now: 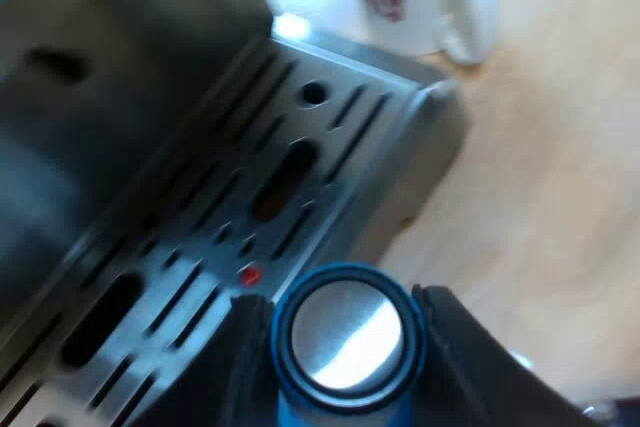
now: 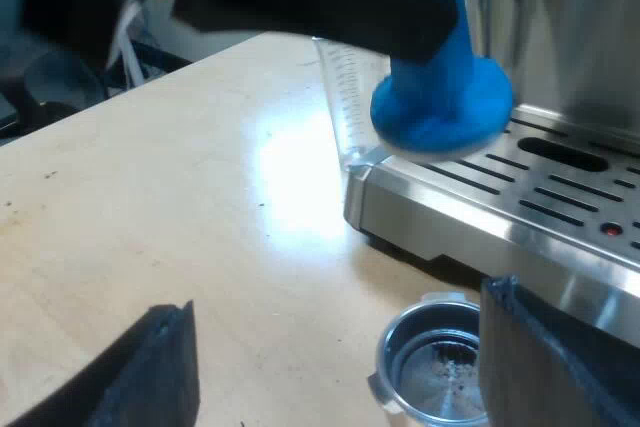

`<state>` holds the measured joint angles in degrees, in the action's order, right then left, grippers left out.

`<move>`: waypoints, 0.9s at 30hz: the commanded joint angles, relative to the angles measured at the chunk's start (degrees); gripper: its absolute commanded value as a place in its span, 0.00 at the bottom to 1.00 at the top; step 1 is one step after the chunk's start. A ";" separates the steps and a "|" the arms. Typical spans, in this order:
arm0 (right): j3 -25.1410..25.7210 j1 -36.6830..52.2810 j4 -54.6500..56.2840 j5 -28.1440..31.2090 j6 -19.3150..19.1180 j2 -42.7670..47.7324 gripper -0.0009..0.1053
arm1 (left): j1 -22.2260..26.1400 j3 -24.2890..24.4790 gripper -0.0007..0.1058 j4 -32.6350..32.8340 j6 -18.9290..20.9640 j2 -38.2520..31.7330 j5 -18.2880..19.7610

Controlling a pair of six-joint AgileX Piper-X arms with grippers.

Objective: Grind coffee beans and then tamp

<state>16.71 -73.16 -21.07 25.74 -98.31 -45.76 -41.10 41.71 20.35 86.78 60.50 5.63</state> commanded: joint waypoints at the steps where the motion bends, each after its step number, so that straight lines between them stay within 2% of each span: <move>1: 0.63 -0.47 -0.80 0.38 -1.00 0.41 0.59 | 3.25 0.51 0.01 2.94 0.39 -0.93 -0.87; 7: 0.63 -0.46 -0.59 1.10 -1.00 0.41 0.59 | 8.15 0.37 0.01 9.85 0.39 -0.92 -0.62; 12: 0.63 -0.46 -0.59 1.10 -1.00 0.41 0.59 | 11.55 -1.89 0.01 8.97 0.39 -0.92 0.03; 16: 0.63 -0.46 -0.59 1.10 -1.00 0.41 0.59 | 14.95 -4.97 0.01 8.80 0.39 -0.92 3.85; 19: 0.63 -0.46 -0.31 1.10 -1.00 0.41 0.59 | 17.29 -8.21 0.01 6.75 0.39 -0.92 6.01; 23: 0.63 -0.46 1.65 1.10 -0.89 0.41 0.59 | 19.66 -13.04 0.01 0.13 0.39 -0.92 10.12; 27: 0.63 -0.46 3.34 1.10 -0.91 0.41 0.59 | 19.78 -16.81 0.01 -6.03 0.39 -1.05 10.10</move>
<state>16.71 -73.51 -18.00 26.54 -98.48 -45.76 -21.35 25.31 16.45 86.78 60.02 15.08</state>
